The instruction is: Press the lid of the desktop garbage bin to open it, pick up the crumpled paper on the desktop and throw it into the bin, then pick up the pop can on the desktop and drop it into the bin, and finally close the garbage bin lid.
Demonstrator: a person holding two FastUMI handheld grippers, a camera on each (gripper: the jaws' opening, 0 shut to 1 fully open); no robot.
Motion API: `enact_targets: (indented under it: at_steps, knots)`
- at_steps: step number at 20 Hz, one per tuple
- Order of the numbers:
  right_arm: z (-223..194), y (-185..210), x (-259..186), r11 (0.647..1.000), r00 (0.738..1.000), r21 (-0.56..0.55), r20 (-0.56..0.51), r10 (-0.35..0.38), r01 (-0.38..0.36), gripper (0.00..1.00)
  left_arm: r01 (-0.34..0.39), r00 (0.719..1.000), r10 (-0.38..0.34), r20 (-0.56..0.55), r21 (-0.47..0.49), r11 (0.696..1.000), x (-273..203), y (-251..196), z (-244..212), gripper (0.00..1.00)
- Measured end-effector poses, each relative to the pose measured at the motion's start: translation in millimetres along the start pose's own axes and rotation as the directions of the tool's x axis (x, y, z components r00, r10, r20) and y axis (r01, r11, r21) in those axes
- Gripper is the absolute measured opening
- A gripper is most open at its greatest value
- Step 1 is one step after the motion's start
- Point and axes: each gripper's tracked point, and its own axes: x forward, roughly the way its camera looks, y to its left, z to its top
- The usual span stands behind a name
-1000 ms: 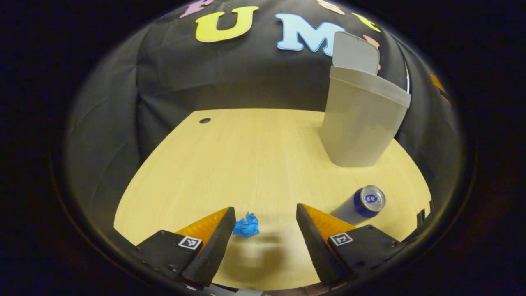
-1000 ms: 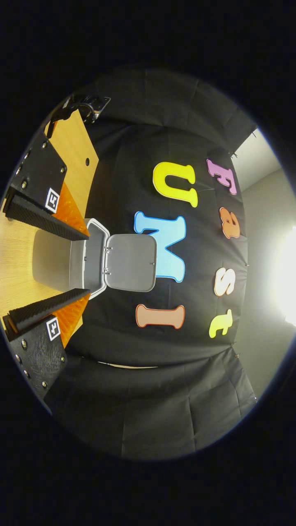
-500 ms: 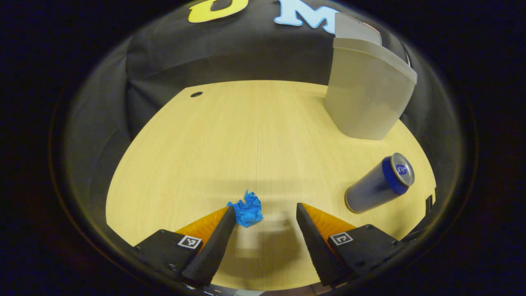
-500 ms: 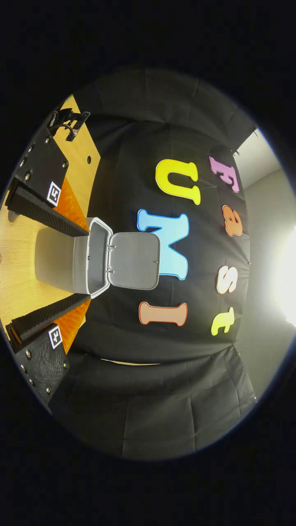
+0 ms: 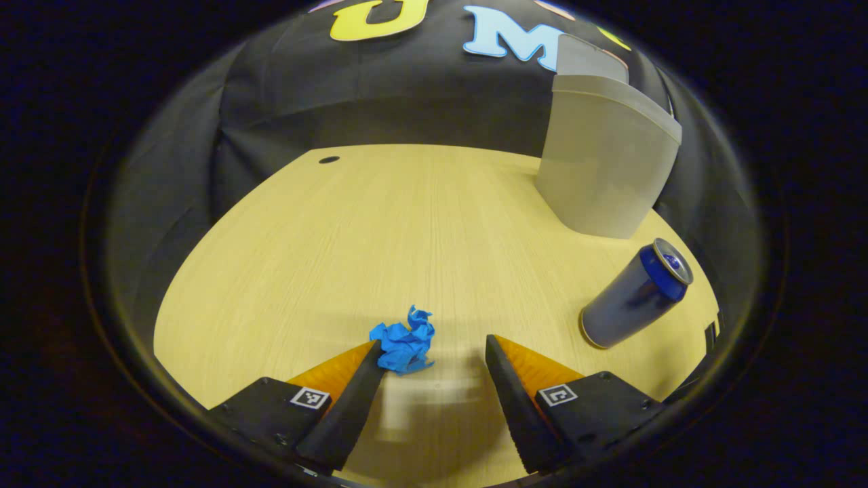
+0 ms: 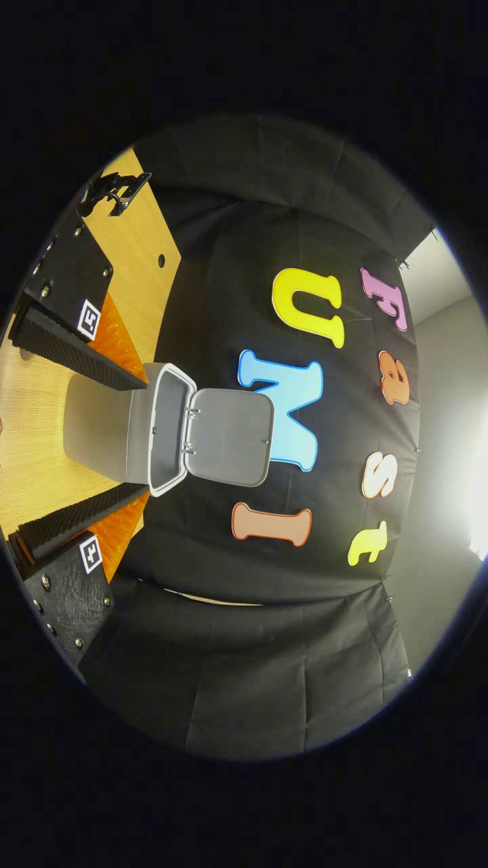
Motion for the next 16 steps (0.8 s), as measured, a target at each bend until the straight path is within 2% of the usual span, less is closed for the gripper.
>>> enact_targets:
  at_steps: [3, 7, 8, 9, 12, 14, 15, 16]
  knots:
    - [-1.4, 6.6, -1.0, 1.000, 1.000, -0.005, -0.006, 0.018, -0.018, 0.89, -0.022, 1.000, 0.021, 0.012, 0.018, 1.000, 2.3, 8.0, -0.7, 0.96]
    - [-1.6, 5.1, -1.3, 1.000, 1.000, -0.005, -0.009, 0.012, -0.012, 0.88, -0.040, 0.998, 0.038, 0.043, 0.046, 0.998, 9.3, 14.2, 2.3, 0.79]
    - [-2.2, 4.6, -1.6, 1.000, 1.000, -0.002, -0.013, 0.008, -0.008, 0.86, -0.048, 0.998, 0.045, 0.053, 0.061, 0.997, 9.6, 15.3, 2.7, 0.80]
    - [-3.6, 4.4, -0.8, 1.000, 1.000, 0.003, -0.019, 0.009, -0.009, 0.86, -0.057, 0.997, 0.052, 0.056, 0.076, 0.996, 11.5, 18.2, 3.5, 0.72]
    - [-6.7, 6.0, 0.3, 1.000, 0.999, 0.014, -0.035, 0.014, -0.013, 0.89, -0.054, 0.996, 0.048, 0.073, 0.090, 0.994, 12.8, 18.9, 5.5, 0.63]
    - [-6.7, 7.1, 0.6, 1.000, 0.999, 0.011, -0.036, 0.016, -0.016, 0.89, -0.056, 0.996, 0.050, 0.075, 0.080, 0.995, 13.0, 21.4, 5.3, 0.52]
    - [-6.3, 8.0, 0.7, 1.000, 0.999, 0.008, -0.034, 0.018, -0.018, 0.89, -0.071, 0.995, 0.065, 0.077, 0.079, 0.994, 14.7, 24.7, 3.9, 0.43]
    - [-4.9, 9.6, 0.7, 1.000, 0.999, 0.007, -0.031, 0.021, -0.021, 0.89, -0.069, 0.995, 0.064, 0.075, 0.071, 0.995, 12.2, 24.6, 4.5, 0.44]
